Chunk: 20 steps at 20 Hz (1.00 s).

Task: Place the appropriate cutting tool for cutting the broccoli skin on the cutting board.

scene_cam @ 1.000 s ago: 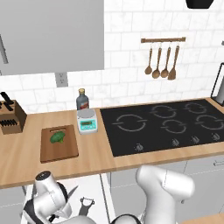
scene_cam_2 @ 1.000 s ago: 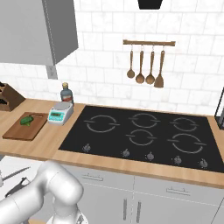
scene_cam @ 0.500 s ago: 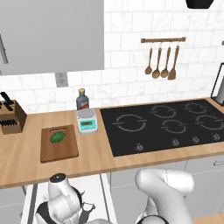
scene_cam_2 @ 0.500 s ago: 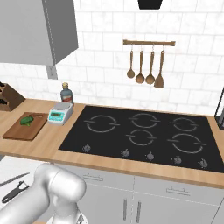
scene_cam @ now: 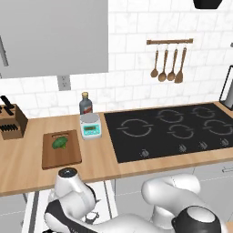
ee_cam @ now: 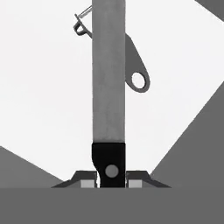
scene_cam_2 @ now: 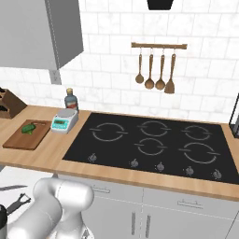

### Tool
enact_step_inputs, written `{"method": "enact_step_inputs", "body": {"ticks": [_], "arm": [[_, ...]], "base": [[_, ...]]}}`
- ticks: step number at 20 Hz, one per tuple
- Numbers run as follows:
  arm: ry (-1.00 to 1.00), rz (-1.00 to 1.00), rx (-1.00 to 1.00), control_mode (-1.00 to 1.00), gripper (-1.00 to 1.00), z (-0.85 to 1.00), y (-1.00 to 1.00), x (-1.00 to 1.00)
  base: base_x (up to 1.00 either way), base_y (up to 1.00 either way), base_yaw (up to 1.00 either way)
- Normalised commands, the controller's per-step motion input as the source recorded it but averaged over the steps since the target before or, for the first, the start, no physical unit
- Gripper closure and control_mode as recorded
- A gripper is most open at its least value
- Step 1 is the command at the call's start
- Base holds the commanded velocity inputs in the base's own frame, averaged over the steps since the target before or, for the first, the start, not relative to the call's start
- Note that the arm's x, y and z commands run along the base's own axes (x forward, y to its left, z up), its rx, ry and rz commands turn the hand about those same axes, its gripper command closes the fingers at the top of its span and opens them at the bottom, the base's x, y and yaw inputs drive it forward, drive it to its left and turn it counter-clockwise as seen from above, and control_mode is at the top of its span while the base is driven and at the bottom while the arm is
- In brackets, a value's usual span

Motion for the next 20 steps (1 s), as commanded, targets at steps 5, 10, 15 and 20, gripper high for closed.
{"method": "enact_step_inputs", "body": {"ticks": [5, 10, 15, 20], "arm": [[-0.05, -0.26, 0.01, -1.0, 1.0, 1.0, 0.0, -0.29], [-0.07, -0.23, 0.0, -1.0, 1.0, 1.0, 0.0, -0.13], [-0.07, -0.15, 0.0, -1.0, 1.0, 0.84, 0.12, 0.18], [-0.09, -0.05, 0.0, -1.0, 1.0, 0.6, 0.08, 0.42]], "base": [[0.0, 0.0, 0.0], [0.0, 0.0, 0.0], [0.0, 0.0, 0.0], [0.0, 0.0, 0.0]]}}
